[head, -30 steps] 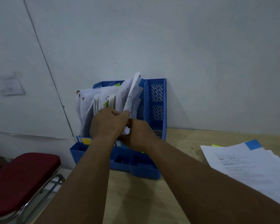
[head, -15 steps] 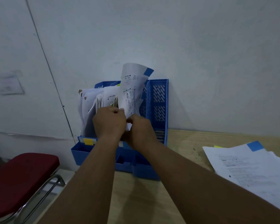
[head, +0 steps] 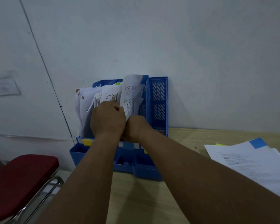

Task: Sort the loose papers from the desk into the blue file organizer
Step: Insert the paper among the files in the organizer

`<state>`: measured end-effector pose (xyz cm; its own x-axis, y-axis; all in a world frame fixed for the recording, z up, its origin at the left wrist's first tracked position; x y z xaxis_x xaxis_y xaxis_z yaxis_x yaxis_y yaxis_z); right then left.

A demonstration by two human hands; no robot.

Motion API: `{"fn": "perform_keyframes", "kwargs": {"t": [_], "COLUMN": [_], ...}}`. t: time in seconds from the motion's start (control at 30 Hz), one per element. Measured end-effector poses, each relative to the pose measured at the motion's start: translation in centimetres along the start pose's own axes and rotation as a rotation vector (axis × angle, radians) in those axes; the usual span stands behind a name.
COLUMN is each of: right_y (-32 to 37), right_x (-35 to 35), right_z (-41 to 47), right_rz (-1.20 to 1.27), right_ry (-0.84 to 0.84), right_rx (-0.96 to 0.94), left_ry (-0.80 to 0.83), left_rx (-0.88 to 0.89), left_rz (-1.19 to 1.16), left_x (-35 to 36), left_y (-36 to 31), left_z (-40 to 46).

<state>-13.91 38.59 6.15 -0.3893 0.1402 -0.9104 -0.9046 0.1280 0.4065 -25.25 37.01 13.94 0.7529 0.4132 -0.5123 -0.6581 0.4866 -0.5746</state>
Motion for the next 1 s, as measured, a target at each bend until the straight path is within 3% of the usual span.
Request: {"fn": "perform_keyframes", "kwargs": {"t": [0.07,0.17,0.27,0.4,0.53,0.67,0.87,1.0], "right_y": [0.3,1.6,2.7,2.2,2.3,2.1,0.6,-0.6], "right_x": [-0.7,-0.1,-0.6,-0.6,0.6,1.0,-1.8,-4.8], "right_z": [-0.1,-1.2,-2.7,-3.1,-2.6,-2.2,-4.3,-7.7], "right_rz": [0.026,-0.124,-0.164,-0.09,-0.129,-0.164,0.25,0.384], "right_ry": [-0.089,-0.047,-0.083,-0.036,0.045,0.039,-0.166,-0.39], "right_rx": [-0.023,-0.108,-0.187,-0.143,-0.149,-0.147,-0.104,-0.174], "left_ry": [0.057,0.125,0.066,-0.05,0.045,0.064,-0.007,-0.089], "left_rx": [-0.023,-0.059,-0.012,0.088,-0.05,-0.081,-0.019,0.023], "left_rz": [0.034,0.109,0.06,0.037,0.107,0.103,-0.004,-0.105], "left_x": [0.9,2.1,1.8,0.9,2.1,2.2,0.7,-1.1], "left_y": [0.9,2.1,1.4,0.6,2.6,3.1,1.2,-0.4], "left_z": [0.2,0.3,-0.2,-0.6,-0.4,-0.4,-1.3,-2.8]}}
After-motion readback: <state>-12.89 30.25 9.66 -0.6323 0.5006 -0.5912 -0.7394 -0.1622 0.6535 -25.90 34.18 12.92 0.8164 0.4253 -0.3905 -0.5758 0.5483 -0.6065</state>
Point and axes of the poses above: each hand's wrist, its own z-axis towards the middle knuckle, its own x-axis out of the palm, y = z × x, the point moved 9 cm from there along z, towards the middle knuckle
